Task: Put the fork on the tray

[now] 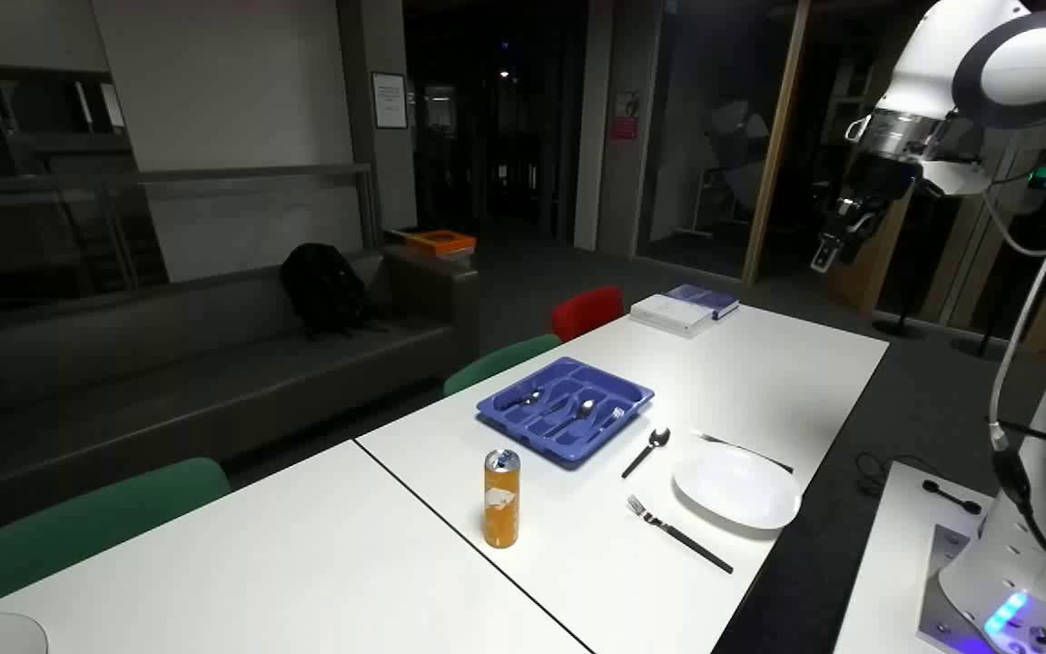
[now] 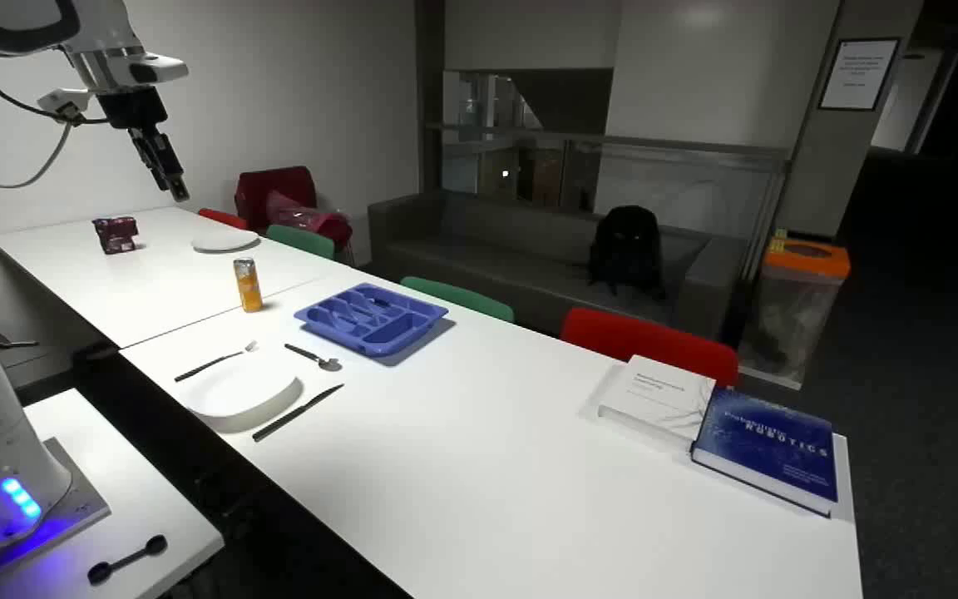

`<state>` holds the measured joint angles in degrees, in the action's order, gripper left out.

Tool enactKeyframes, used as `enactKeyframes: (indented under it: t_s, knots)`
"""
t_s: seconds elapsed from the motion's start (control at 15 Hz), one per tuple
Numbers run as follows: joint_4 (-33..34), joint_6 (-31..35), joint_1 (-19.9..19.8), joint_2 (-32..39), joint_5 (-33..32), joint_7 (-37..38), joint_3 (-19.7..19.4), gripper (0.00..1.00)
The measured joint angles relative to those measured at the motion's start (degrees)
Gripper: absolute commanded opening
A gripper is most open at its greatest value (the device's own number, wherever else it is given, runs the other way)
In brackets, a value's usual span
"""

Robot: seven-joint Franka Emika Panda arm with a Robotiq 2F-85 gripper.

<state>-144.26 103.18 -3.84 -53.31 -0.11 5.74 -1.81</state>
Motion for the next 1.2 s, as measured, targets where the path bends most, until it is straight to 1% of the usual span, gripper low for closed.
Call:
enactKeyframes:
  t_s: [0.4, 0.53, 0.6, 0.73, 1.0, 1.07, 1.2]
  knots:
    - [0.0, 0.0, 0.0, 0.0, 0.0, 0.0, 0.0, 1.0]
    - [-0.1, 0.23, 0.03, 0.24, 0.0, 0.02, 0.62, 1.0]
    - [-0.41, 0.82, 0.13, 0.73, 0.02, 0.37, 1.57, 1.0]
    - [-1.99, 3.82, 1.0, 3.15, 1.08, 2.18, 4.8, 1.0]
    - [-5.43, 13.38, 5.2, 13.08, 5.17, 7.54, 12.62, 1.0]
    - [-5.68, 15.52, 6.6, 16.14, 6.45, 8.07, 13.97, 1.0]
    - [-5.38, 17.78, 9.6, 21.59, 8.74, 8.0, 14.57, 1.0]
